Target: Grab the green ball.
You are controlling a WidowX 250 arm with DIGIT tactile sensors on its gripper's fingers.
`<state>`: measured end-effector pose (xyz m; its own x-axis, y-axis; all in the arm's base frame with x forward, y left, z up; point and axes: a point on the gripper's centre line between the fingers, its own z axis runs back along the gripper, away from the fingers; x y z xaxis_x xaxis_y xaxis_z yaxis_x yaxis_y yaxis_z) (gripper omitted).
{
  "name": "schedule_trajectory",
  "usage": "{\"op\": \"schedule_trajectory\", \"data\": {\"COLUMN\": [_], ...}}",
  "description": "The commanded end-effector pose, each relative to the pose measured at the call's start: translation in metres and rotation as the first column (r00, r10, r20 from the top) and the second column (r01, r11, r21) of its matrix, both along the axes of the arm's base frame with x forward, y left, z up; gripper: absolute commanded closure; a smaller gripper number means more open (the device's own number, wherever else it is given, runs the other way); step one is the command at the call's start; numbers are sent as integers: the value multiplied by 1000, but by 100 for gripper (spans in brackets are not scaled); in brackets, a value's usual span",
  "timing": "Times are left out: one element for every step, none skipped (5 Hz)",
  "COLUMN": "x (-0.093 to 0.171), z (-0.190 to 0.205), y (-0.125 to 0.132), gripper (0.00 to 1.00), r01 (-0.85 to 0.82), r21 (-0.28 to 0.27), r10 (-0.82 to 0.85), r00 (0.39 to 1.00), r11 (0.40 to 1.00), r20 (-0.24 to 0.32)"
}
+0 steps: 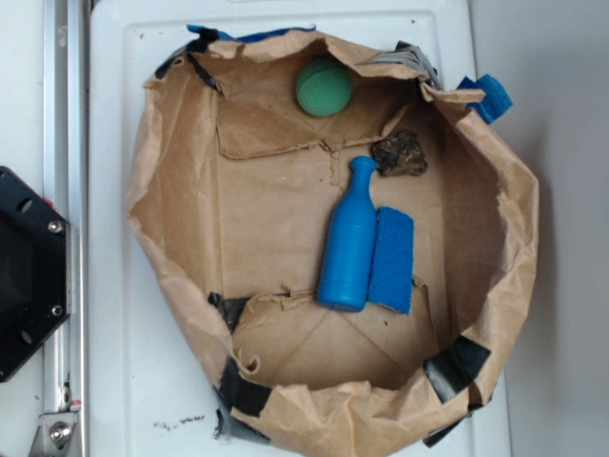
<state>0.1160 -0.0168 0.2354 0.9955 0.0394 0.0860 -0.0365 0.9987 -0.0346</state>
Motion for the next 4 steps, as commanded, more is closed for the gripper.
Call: {"op": "schedule_trajectory", "data": {"x": [0,36,55,76], "z": [0,-2,-13,-23], "y": [0,2,5,13], "gripper": [0,0,0,0], "r01": [0,-60,-126,-198], "r21": [0,9,28,36], "r10": [0,60,125,197], "r00": [1000,998,992,980], "r11": [1000,998,992,980], "r20": [0,8,17,34]}}
